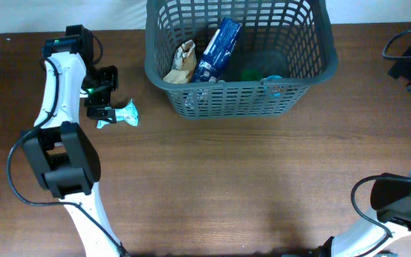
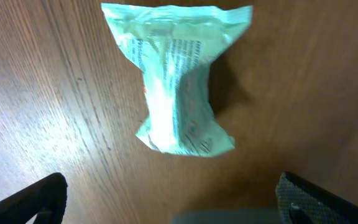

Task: Pack container
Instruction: 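Lower the left gripper onto the light-green pouch and close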

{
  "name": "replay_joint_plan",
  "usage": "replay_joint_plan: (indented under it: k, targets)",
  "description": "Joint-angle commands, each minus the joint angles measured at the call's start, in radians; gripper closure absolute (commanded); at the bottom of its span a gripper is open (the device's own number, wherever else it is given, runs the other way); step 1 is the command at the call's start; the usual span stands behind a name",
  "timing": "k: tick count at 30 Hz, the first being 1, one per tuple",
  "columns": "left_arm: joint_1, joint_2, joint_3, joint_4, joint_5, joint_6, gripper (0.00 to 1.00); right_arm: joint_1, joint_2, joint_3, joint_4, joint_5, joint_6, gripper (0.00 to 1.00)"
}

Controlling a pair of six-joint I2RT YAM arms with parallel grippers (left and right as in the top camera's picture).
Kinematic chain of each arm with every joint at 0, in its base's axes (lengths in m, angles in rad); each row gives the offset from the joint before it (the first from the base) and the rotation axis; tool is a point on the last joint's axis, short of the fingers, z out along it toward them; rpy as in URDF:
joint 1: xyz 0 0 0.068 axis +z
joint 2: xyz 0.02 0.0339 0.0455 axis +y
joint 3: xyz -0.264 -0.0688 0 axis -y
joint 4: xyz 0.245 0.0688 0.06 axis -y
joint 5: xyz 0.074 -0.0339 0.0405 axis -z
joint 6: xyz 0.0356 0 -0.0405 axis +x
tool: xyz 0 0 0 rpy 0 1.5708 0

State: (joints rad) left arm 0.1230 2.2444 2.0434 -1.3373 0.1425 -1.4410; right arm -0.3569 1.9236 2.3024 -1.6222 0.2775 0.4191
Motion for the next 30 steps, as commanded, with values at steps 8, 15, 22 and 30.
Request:
replay_joint_plan:
  k: [8,15,22,30]
  targets:
    - [0.002,0.115,-0.002,-0.017,-0.055,0.044,0.01,-0.005,-0.002,-0.007,0.003,0.023,0.008,0.01]
    - [0.002,0.119,-0.005,-0.005,-0.139,0.044,0.01,-0.005,-0.002,-0.007,0.003,0.022,0.008,0.01]
    - [0.002,0.119,-0.088,0.070,-0.119,0.051,0.01,-0.005,-0.002,-0.007,0.003,0.022,0.008,0.01]
    - [-0.012,0.119,-0.179,0.164,-0.067,0.051,0.01,-0.005,-0.002,-0.007,0.003,0.022,0.008,0.01]
